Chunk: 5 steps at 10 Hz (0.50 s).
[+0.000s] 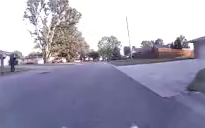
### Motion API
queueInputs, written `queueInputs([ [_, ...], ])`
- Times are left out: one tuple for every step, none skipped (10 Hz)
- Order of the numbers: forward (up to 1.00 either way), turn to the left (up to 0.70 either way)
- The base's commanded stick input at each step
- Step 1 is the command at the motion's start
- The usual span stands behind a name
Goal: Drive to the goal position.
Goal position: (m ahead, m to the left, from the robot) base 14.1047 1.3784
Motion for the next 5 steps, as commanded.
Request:
queueInputs([
  [1.00, 0.00],
  [1.00, 0.00],
  [1.00, 0.00],
  [1.00, 0.00],
  [1.00, 0.00],
])
